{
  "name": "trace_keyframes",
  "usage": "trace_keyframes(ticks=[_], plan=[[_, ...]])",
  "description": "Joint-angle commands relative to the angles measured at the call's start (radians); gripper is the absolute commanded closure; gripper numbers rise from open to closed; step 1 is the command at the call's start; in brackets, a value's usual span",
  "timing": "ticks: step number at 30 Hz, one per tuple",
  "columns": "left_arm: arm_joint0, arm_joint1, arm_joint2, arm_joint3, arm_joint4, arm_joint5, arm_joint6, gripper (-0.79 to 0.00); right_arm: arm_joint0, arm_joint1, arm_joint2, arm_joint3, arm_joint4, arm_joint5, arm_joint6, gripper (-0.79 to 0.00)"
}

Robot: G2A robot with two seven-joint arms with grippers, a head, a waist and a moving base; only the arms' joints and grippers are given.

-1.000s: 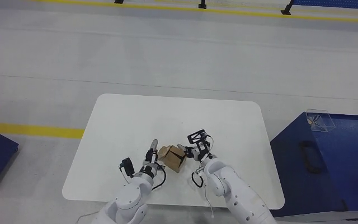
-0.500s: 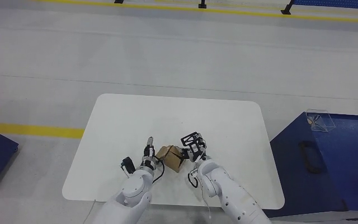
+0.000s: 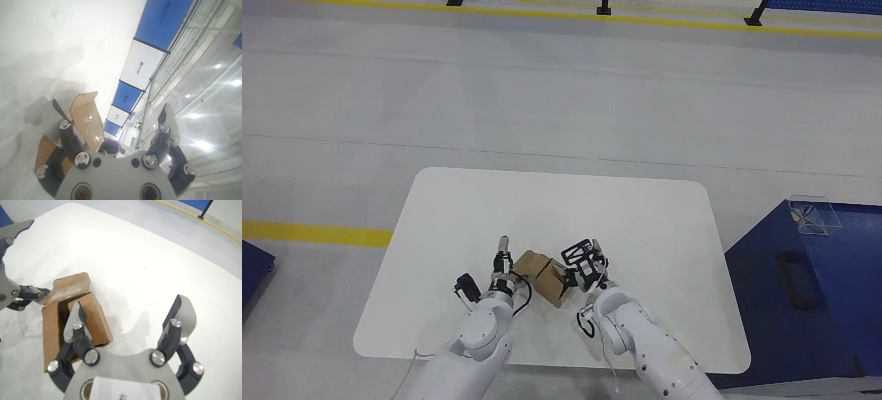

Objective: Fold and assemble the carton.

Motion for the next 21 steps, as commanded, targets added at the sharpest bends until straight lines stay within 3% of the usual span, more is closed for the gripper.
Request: trace_keyframes(ticks=[1,13,21], plan=[[0.007,-0.001,-0.011,-0.007,0.012,-0.028,-0.015,-0.785,-0.002,-0.002,0.001,0.0,-0.005,-0.002,0.001,-0.785],[0.076,0.003,-0.065,-0.091,0.117,-0.152,-0.166,-0.785,-0.007,-0.011,0.012,0.003,-0.029,-0.01,0.002,-0.785],[0.12,0.005,-0.072,-0.134,0.192,-0.132,-0.248,-0.785,-0.018,-0.005,0.082,-0.013,-0.031,0.012,-0.006,-0.785]])
